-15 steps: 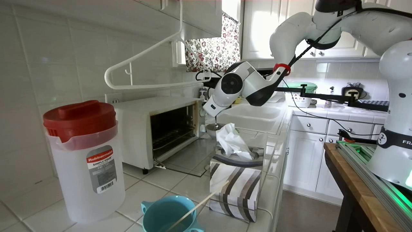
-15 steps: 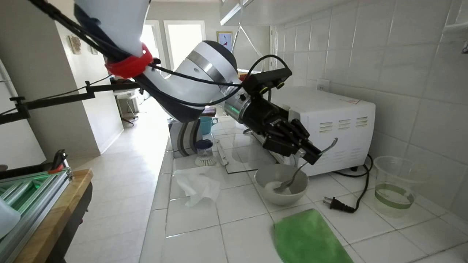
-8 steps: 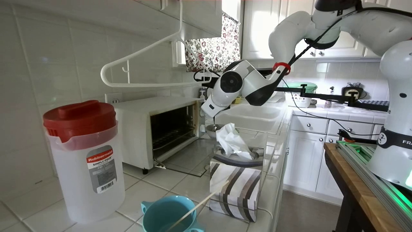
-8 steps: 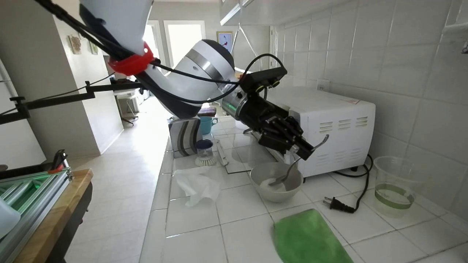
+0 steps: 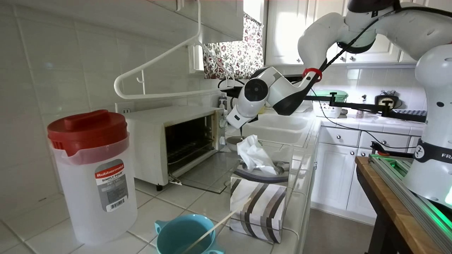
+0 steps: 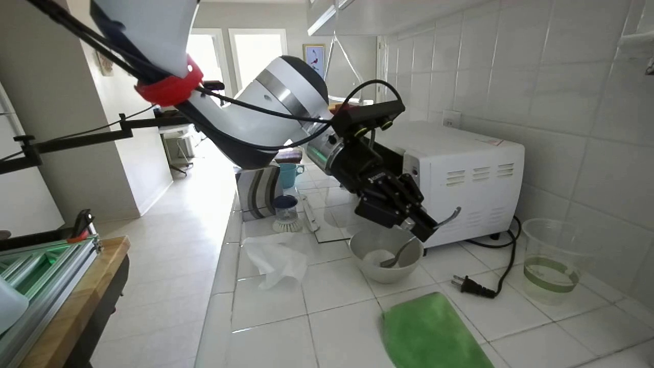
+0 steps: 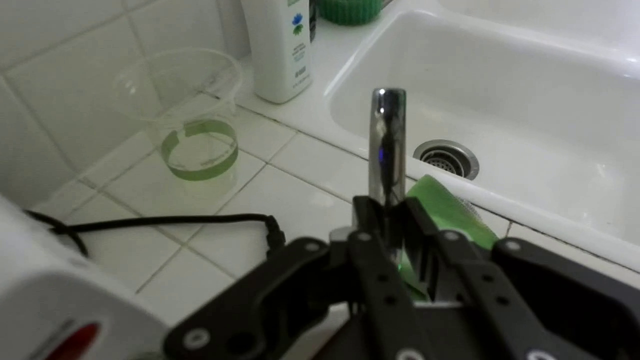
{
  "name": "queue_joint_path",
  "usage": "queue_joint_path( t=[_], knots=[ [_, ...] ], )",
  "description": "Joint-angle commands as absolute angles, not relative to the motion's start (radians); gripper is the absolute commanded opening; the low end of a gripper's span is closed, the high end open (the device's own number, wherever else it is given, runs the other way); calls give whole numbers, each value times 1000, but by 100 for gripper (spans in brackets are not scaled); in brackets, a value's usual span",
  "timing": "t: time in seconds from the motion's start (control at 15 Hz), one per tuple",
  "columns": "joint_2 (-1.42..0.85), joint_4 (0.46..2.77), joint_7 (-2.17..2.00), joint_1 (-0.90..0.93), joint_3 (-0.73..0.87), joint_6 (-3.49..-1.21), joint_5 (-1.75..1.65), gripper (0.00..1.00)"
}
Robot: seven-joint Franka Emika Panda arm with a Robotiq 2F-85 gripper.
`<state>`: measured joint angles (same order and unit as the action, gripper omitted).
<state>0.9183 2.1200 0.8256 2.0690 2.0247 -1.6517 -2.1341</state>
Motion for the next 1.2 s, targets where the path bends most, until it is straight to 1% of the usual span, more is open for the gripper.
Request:
queue_joint_path(
  t=[0.0,0.27,0.6,0.87,1.13],
  knots=[
    [920,2106,840,2053,2020,-1644,-2114,5],
    [932,2084,832,2069,2011,-1641,-2112,5],
    [921,2137,824,2085,1999,-1647,-2107,5],
    [913,2158,831,2066,2009,-1643,-2101,5],
    [921,2123,833,2050,2027,-1626,-2108,5]
  ],
)
